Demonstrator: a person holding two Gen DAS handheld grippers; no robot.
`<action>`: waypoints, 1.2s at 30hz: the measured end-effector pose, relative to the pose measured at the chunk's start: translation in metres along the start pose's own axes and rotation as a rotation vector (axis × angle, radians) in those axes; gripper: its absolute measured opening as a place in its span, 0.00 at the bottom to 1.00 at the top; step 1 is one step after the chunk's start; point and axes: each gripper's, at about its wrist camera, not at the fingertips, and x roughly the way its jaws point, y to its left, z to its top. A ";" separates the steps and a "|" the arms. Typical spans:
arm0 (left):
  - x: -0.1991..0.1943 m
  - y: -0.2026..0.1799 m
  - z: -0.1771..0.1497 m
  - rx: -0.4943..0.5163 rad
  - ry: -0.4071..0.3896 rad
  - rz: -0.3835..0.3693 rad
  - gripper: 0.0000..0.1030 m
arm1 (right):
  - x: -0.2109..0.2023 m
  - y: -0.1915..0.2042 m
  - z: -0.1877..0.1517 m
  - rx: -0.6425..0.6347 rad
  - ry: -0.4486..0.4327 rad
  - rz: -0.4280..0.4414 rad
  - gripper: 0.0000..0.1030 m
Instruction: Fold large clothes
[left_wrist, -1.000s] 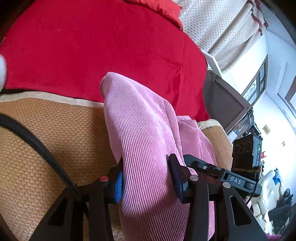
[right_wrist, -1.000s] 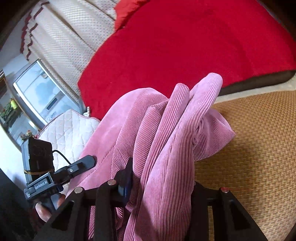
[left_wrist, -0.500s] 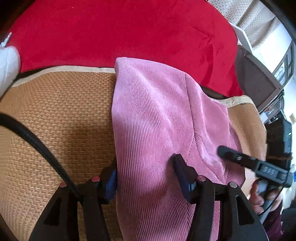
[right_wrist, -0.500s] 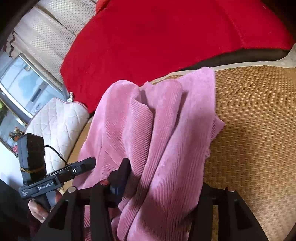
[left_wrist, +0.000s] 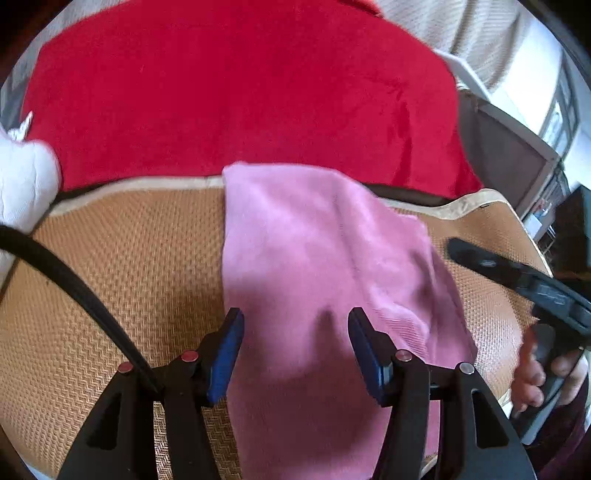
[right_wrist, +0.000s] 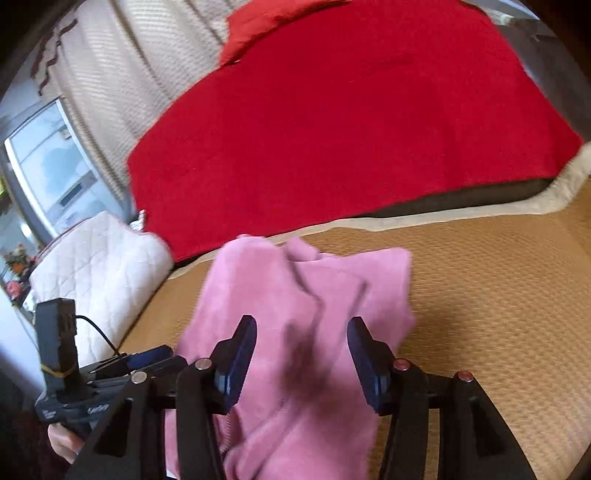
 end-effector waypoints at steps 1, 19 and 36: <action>-0.001 -0.004 0.000 0.014 -0.001 0.007 0.58 | 0.005 0.004 0.000 -0.016 0.004 0.001 0.44; -0.039 -0.042 -0.031 0.087 -0.122 0.261 0.84 | -0.001 0.016 -0.030 -0.055 0.046 -0.193 0.61; -0.204 -0.093 -0.048 0.047 -0.388 0.485 0.89 | -0.182 0.095 -0.074 -0.175 -0.094 -0.297 0.69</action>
